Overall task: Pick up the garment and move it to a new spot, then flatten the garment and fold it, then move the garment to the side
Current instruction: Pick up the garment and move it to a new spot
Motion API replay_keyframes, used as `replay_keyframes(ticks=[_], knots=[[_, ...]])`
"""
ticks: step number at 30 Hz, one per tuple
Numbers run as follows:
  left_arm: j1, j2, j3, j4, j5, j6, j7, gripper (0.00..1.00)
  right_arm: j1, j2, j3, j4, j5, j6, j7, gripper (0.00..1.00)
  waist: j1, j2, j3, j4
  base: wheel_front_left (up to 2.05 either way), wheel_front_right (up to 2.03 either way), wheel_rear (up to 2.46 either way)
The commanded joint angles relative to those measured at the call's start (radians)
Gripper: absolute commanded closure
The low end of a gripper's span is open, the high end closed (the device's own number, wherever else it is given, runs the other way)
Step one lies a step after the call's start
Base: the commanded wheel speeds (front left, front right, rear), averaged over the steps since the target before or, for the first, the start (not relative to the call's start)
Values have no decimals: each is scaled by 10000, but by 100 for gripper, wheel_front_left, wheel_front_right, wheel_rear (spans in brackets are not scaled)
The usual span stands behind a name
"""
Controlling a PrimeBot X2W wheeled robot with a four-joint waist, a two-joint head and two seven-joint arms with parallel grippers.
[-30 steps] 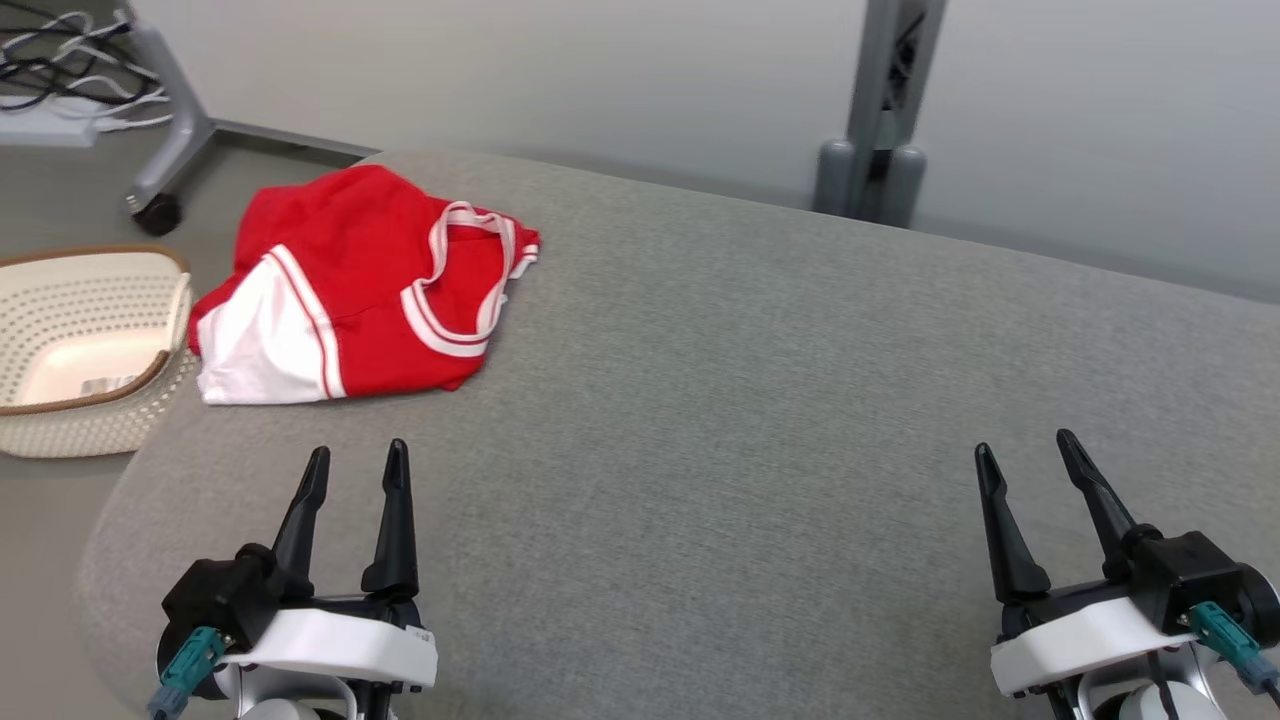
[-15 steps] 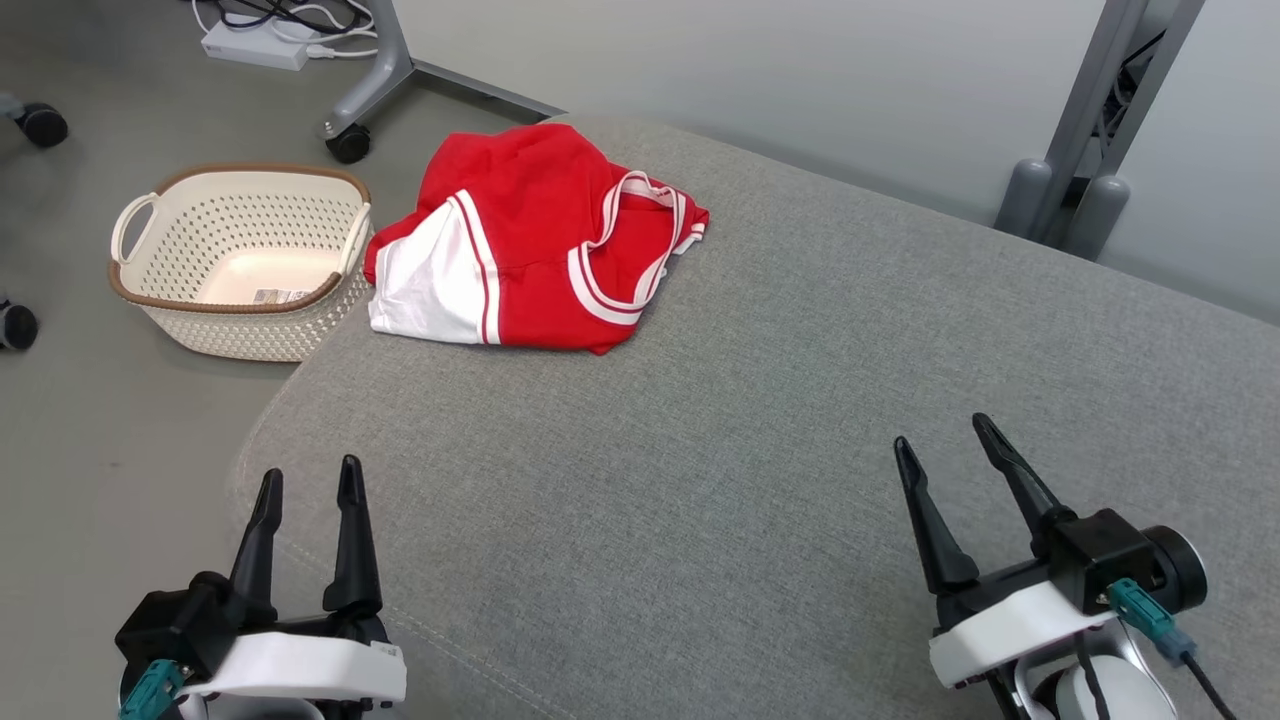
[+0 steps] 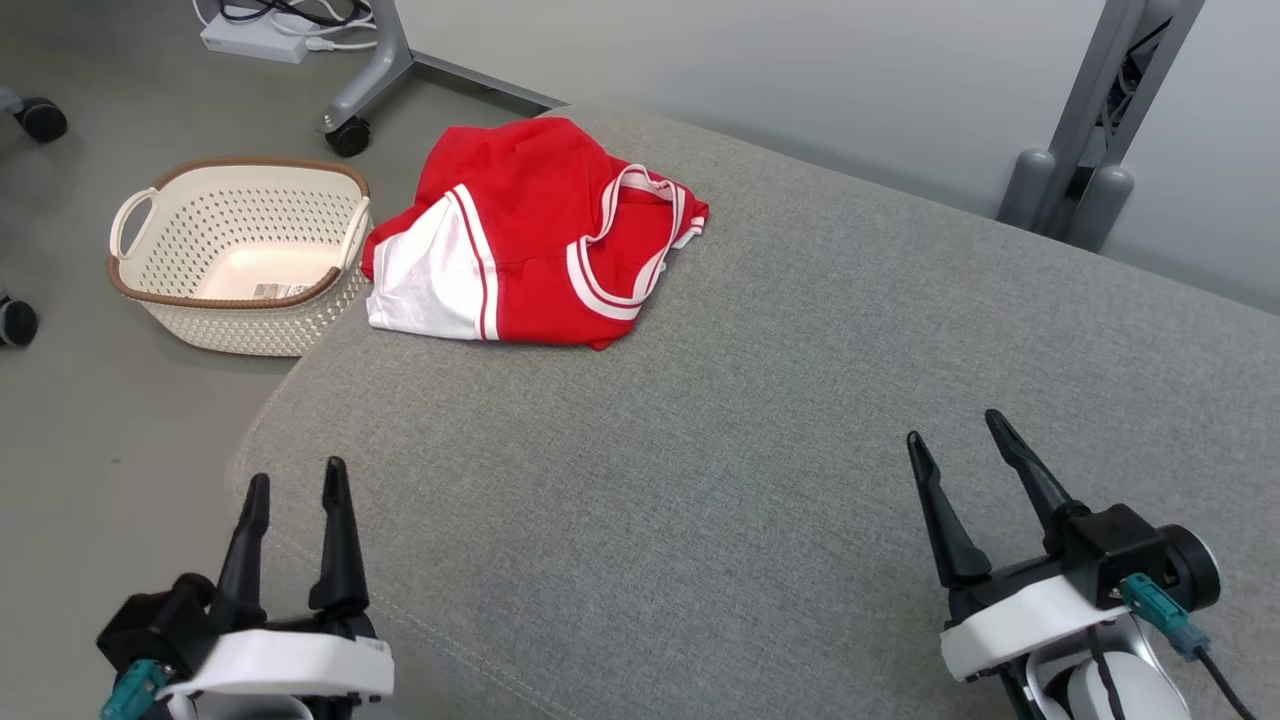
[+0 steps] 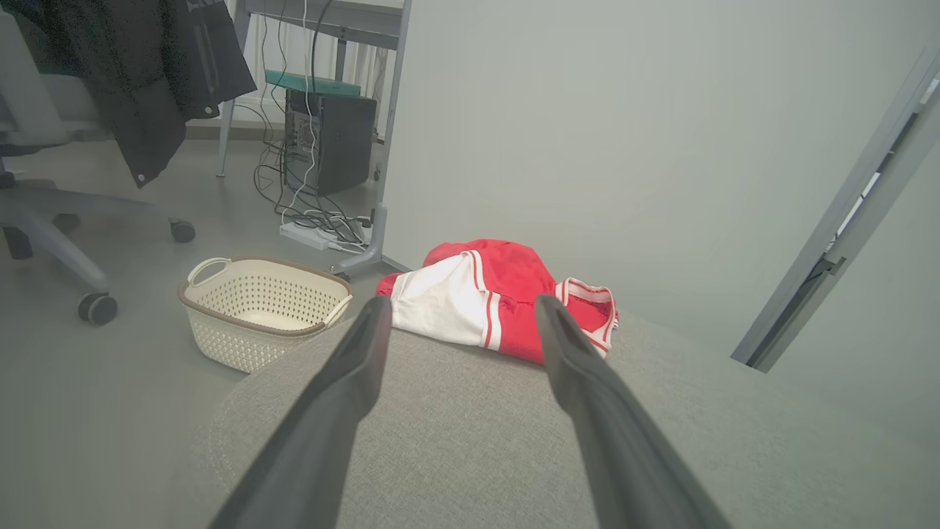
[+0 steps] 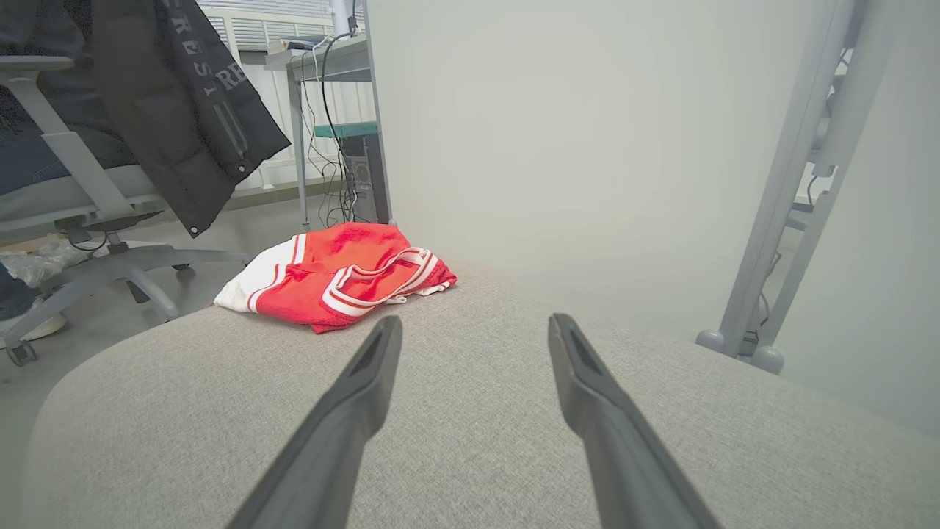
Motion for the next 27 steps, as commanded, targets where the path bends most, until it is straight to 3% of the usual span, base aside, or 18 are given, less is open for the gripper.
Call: replay_keyframes(ticks=[1, 8, 13, 20, 27], knots=[[-292, 58, 127, 37, -125, -19, -1, 0, 54, -63, -107, -75, -66, -3, -55, 0, 0, 0, 51, -12, 0, 0, 0], [-1895, 101, 932, 652, 140, -733, 1, 0, -160, -68, -485, -584, -424, -3, -57, 0, 0, 0, 905, -627, 0, 0, 0], [-3774, 917, 1002, 2084, 434, -956, 317, 0, -553, -63, -355, -988, -811, -3, 138, 0, 0, 0, 1722, -1302, 0, 0, 0], [-6571, 1936, 659, 4217, 198, -1127, 3219, 0, -1087, -65, -415, -1930, -1419, -5, 616, 0, 0, 0, 2928, -2087, 0, 0, 0], [-8506, 2634, 278, 6074, 169, -1295, 4783, 0, -1317, -60, -71, -2446, -1706, -5, 843, 0, 0, 0, 3710, -2717, 0, 0, 0]])
